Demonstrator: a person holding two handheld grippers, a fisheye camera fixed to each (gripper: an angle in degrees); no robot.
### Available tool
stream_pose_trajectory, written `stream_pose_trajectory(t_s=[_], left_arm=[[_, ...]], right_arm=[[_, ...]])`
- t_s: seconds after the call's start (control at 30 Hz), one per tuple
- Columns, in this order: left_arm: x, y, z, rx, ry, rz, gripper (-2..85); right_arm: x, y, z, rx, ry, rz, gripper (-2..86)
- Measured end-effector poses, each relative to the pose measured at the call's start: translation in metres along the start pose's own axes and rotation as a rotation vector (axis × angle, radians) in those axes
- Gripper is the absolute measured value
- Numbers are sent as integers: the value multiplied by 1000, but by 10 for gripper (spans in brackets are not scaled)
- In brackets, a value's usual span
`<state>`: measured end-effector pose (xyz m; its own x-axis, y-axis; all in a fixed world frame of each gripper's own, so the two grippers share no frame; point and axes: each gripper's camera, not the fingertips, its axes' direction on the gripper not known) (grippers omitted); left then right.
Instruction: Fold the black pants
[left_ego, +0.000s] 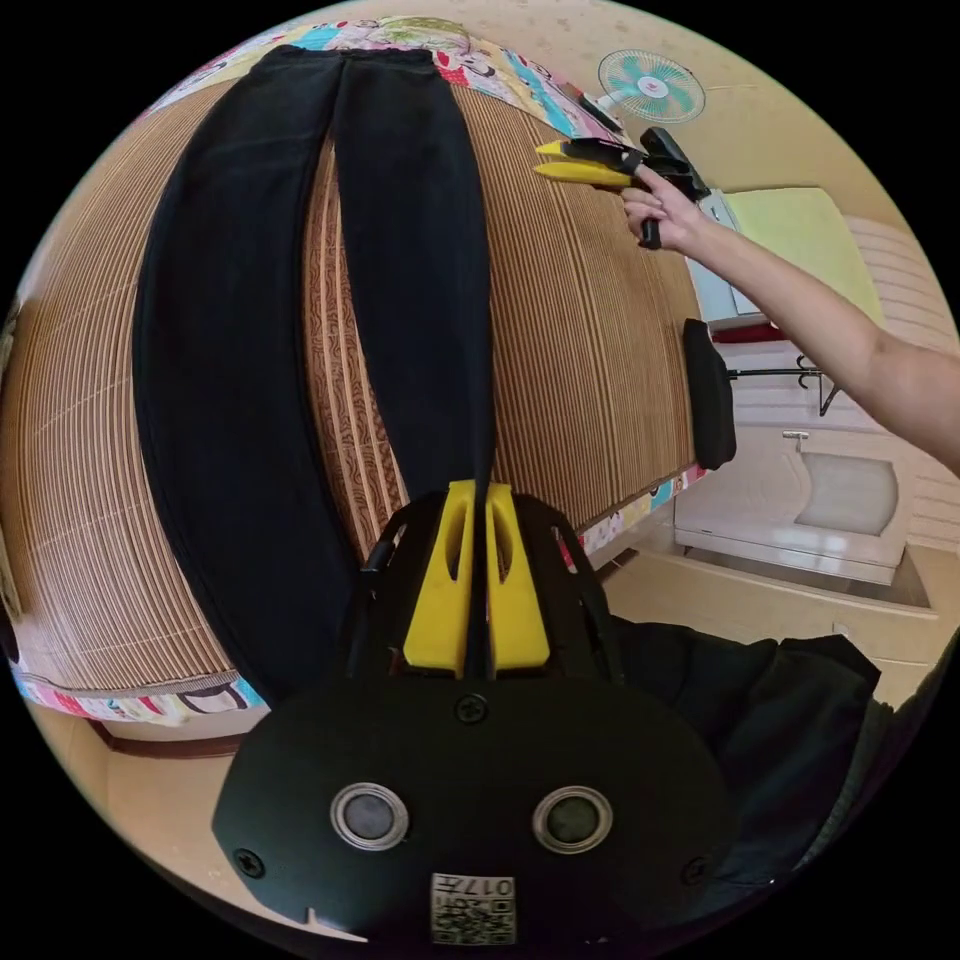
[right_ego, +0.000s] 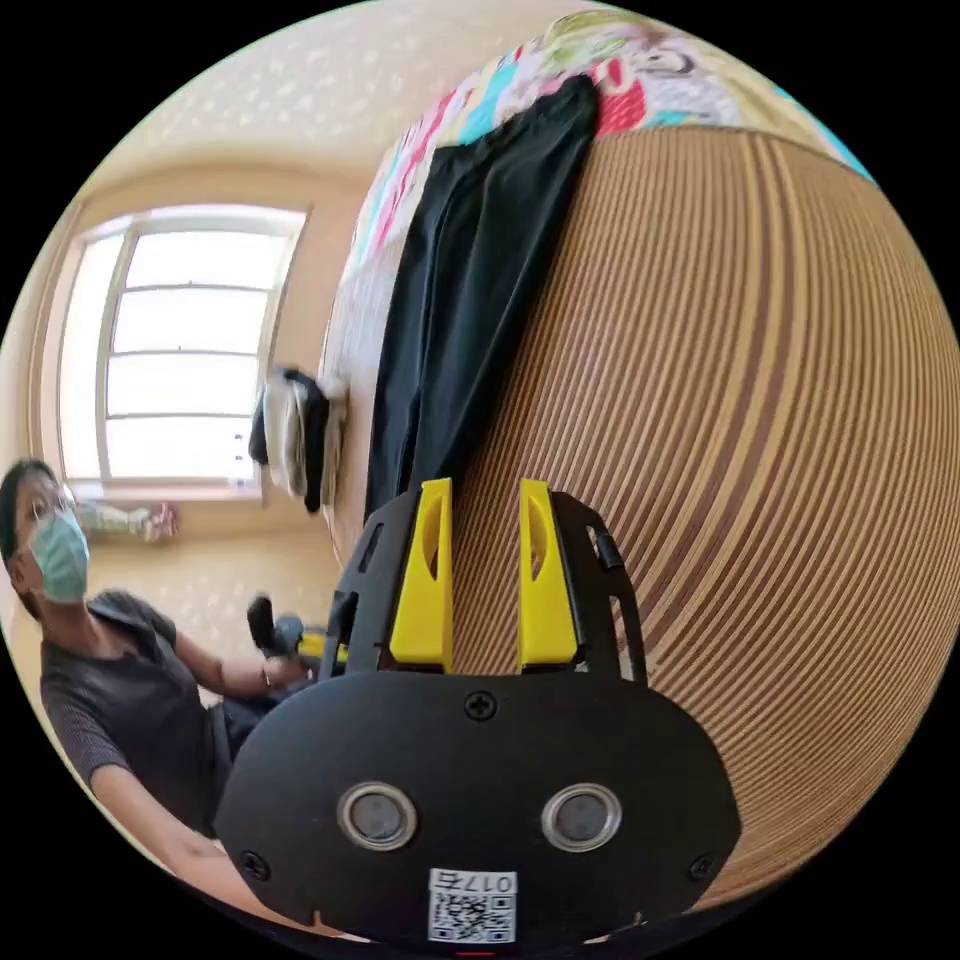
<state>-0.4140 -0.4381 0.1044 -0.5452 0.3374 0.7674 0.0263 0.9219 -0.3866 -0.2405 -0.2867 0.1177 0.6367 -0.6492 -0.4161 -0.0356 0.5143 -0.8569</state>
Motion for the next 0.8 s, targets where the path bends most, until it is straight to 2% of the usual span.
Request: stream_pose_trajectory(t_s=[0.1, 0.2, 0.33, 0.4, 0.43, 0.5, 0.57, 0.6, 0.63, 0.7, 0.8], left_arm=[[-12, -1, -5, -15, 10, 2, -8], [-26, -1, -12, -21, 37, -22, -8], [-48, 1, -20, -35, 72, -21, -9], [-63, 4, -28, -20, 133, -47, -9], [-77, 7, -36, 9, 230, -71, -9], [-106, 17, -46, 61, 488, -162, -9], [-157, 44, -52, 200, 900, -351, -10], [-167, 53, -55, 237, 964, -394, -10], [-184, 69, -63, 286, 1005, -466, -10], [-201, 88, -81, 320, 961, -512, -9], [-225, 109, -116, 378, 844, -555, -9]], right_arm=[[30, -73, -10, 297, -34, 163, 114], [35, -115, 12, 449, -61, 312, 114], [17, -155, 46, 433, -37, 302, 91], [-12, -174, 61, 390, 131, 283, 48], [-23, -178, 64, 379, 207, 279, 42], [-104, -192, 85, 325, 710, 106, 25], [-179, -195, 119, 342, 1026, -118, 19], [-222, -193, 139, 379, 1100, -238, 17], [-242, -193, 148, 388, 1108, -287, 16], [-301, -201, 185, 386, 1053, -402, 13], [-333, -219, 249, 318, 961, -479, 12]])
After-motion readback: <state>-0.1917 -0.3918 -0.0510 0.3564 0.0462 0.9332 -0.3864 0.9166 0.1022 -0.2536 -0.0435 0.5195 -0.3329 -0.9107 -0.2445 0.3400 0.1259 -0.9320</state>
